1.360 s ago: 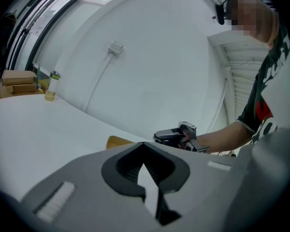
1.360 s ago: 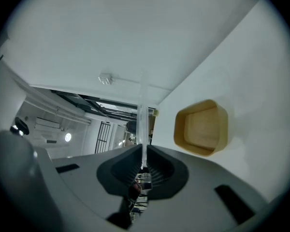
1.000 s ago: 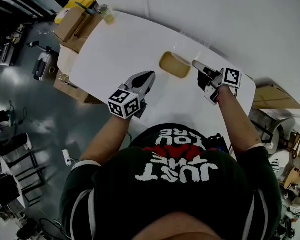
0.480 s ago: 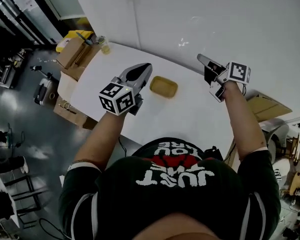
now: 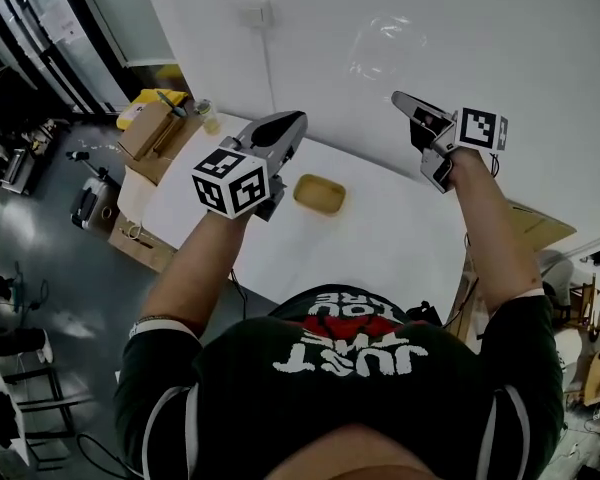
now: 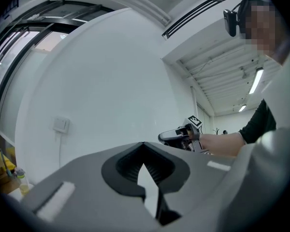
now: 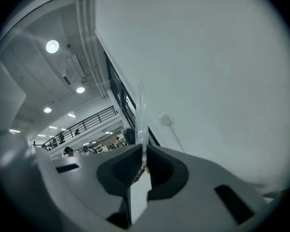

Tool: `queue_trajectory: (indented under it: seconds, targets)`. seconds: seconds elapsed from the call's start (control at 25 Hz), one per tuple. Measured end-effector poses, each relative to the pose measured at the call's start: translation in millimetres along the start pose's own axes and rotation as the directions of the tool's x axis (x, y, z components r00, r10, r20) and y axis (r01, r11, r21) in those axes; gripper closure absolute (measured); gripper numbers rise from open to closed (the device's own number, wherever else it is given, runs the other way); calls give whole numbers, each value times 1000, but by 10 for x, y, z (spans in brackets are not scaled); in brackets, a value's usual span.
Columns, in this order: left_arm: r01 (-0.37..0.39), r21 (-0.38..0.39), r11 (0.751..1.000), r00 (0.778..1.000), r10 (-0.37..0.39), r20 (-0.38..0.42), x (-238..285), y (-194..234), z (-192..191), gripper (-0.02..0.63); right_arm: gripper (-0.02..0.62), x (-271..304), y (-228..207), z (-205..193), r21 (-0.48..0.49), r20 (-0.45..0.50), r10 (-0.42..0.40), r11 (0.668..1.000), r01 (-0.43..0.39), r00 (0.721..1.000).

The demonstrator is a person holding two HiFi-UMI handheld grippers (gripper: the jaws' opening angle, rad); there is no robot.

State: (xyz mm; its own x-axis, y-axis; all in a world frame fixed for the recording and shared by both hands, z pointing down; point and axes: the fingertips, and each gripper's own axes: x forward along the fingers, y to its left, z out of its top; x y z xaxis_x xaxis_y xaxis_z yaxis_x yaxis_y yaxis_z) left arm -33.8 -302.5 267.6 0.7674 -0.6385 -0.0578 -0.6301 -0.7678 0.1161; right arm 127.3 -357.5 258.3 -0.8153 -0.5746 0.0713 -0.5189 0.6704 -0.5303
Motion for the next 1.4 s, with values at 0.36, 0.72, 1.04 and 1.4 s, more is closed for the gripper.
queue_trajectory:
  seconds: [0.36,0.72,1.04,1.4]
  targets:
    - [12,36,999,1000,-12,15,6,-190,374,598,566,-161,316,458,-101,44,-4,995,9,999]
    - [11,62,998,999,-14,40,-34,-196,645,598,566,-205,486,634,-152,66,1,988,9,998]
    - [15,74,997,999,-18,44,-30,-214,713,598,566,-231,519,677,-177,65,-5,984,16,998]
    - [20,82,996,999,-23,39,-30,-213,728,598,566,-232,502,688,-178,72,-15,984,28,997]
